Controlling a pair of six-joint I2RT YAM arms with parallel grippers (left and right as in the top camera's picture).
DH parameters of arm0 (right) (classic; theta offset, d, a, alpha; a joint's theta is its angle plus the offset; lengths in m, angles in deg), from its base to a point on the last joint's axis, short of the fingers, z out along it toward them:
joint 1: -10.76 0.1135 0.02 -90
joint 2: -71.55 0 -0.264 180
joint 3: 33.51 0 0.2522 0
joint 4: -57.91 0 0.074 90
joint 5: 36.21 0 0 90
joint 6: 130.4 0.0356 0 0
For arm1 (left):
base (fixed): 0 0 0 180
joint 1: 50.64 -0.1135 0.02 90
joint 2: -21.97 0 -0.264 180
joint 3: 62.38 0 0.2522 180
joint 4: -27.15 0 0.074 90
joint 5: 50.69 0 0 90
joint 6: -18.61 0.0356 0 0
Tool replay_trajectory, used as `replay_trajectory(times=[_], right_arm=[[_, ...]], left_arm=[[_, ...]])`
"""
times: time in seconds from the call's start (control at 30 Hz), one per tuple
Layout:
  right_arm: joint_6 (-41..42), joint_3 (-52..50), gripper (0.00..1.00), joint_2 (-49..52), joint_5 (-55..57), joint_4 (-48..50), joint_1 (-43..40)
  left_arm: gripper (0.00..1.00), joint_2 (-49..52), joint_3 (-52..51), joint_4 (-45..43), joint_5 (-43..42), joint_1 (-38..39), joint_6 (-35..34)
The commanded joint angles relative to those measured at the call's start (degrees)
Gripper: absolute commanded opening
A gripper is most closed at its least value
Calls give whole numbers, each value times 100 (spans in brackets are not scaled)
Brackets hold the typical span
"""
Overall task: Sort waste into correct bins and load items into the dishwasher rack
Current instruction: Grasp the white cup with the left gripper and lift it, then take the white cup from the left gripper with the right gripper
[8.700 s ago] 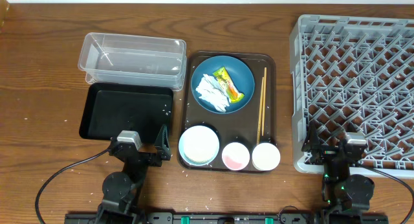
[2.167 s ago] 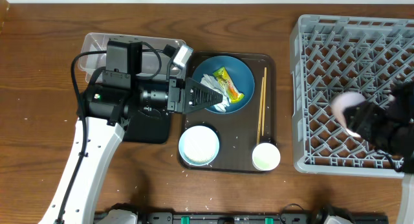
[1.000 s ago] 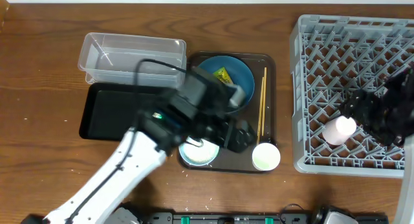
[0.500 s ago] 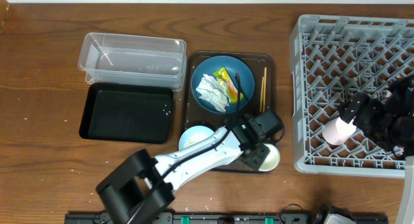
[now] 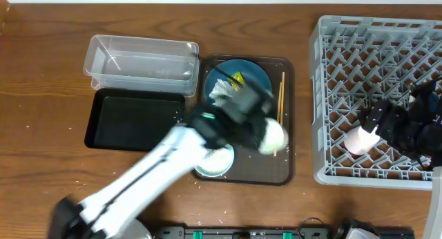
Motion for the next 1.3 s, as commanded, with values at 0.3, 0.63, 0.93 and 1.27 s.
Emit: replay_trajectory(times=[0.3, 0.63, 0.93, 1.27], right_arm=[[-2249, 92, 86, -26, -4487, 713, 1084], [-1784, 92, 87, -13, -4854, 2863, 3187], [-1386, 92, 82, 275, -4551, 3303, 3967], [-1381, 92, 86, 79, -4597, 3379, 3965]], left_arm=[[12, -656, 103, -557, -7012, -3038, 455], [15, -656, 105, -721, -7431, -3071, 223], [10, -656, 105, -723, -7431, -3071, 129], [6, -656, 105, -1495, -7329, -3077, -490]])
